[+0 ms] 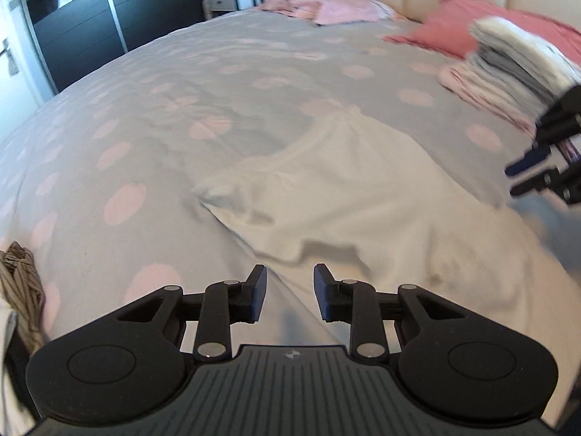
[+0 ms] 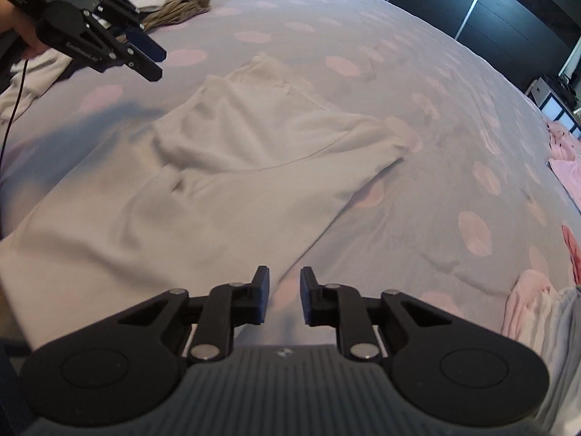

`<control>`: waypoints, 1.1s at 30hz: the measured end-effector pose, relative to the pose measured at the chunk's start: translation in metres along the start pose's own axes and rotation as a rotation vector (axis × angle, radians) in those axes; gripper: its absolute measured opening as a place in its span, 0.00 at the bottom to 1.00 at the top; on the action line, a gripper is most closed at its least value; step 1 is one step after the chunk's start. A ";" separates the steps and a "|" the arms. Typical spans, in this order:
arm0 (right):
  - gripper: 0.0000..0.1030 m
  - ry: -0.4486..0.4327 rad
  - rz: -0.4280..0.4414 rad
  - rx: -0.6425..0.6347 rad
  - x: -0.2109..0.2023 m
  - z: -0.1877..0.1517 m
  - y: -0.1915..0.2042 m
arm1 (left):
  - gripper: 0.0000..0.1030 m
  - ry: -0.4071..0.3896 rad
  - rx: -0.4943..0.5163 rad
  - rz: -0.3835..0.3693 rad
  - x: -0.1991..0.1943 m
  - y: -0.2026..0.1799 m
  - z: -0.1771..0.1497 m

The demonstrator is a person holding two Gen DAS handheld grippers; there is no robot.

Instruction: Fold clothes

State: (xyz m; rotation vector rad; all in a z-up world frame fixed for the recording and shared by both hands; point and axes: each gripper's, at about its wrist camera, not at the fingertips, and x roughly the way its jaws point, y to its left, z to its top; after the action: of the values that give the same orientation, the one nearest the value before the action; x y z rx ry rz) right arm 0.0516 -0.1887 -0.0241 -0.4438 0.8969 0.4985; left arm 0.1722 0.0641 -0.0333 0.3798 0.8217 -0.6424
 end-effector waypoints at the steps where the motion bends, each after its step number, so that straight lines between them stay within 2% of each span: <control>1: 0.20 -0.008 0.006 0.020 0.007 0.006 -0.007 | 0.25 -0.017 -0.018 0.002 0.008 0.007 0.005; 3: 0.20 -0.029 0.014 0.055 0.021 0.018 -0.019 | 0.25 -0.042 -0.040 0.007 0.023 0.018 0.016; 6: 0.20 -0.062 0.014 0.076 0.040 0.035 -0.032 | 0.21 -0.041 -0.051 0.006 0.050 0.032 0.030; 10: 0.20 -0.103 0.032 0.092 0.064 0.054 -0.045 | 0.20 -0.024 -0.072 0.016 0.084 0.050 0.040; 14: 0.20 -0.107 0.045 0.110 0.091 0.066 -0.058 | 0.19 -0.014 -0.072 0.014 0.112 0.061 0.044; 19: 0.23 -0.077 0.039 0.103 0.122 0.071 -0.068 | 0.18 -0.047 -0.079 -0.011 0.121 0.068 0.041; 22: 0.25 -0.089 0.061 0.143 0.121 0.074 -0.079 | 0.19 -0.083 -0.064 -0.013 0.107 0.068 0.043; 23: 0.27 -0.093 0.067 0.162 0.118 0.075 -0.084 | 0.21 -0.103 -0.061 -0.021 0.101 0.069 0.044; 25: 0.29 -0.114 0.075 0.187 0.109 0.076 -0.096 | 0.36 -0.136 -0.045 -0.030 0.088 0.072 0.049; 26: 0.32 -0.124 0.073 0.197 0.106 0.078 -0.102 | 0.54 -0.143 -0.038 -0.026 0.085 0.074 0.052; 27: 0.37 -0.130 0.065 0.210 0.105 0.080 -0.108 | 0.59 -0.140 -0.028 -0.023 0.083 0.077 0.054; 28: 0.41 -0.135 0.058 0.223 0.104 0.082 -0.114 | 0.59 -0.133 -0.015 -0.022 0.083 0.080 0.056; 32: 0.44 -0.125 0.048 0.290 0.118 0.088 -0.139 | 0.59 -0.047 -0.015 -0.040 0.097 0.094 0.052; 33: 0.49 -0.118 0.058 0.297 0.124 0.089 -0.143 | 0.59 -0.030 -0.016 -0.050 0.102 0.097 0.049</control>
State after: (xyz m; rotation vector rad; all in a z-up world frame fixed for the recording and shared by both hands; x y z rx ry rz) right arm 0.2551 -0.2253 -0.0547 -0.1168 0.8553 0.4304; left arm 0.3152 0.0711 -0.0742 0.3353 0.8093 -0.6856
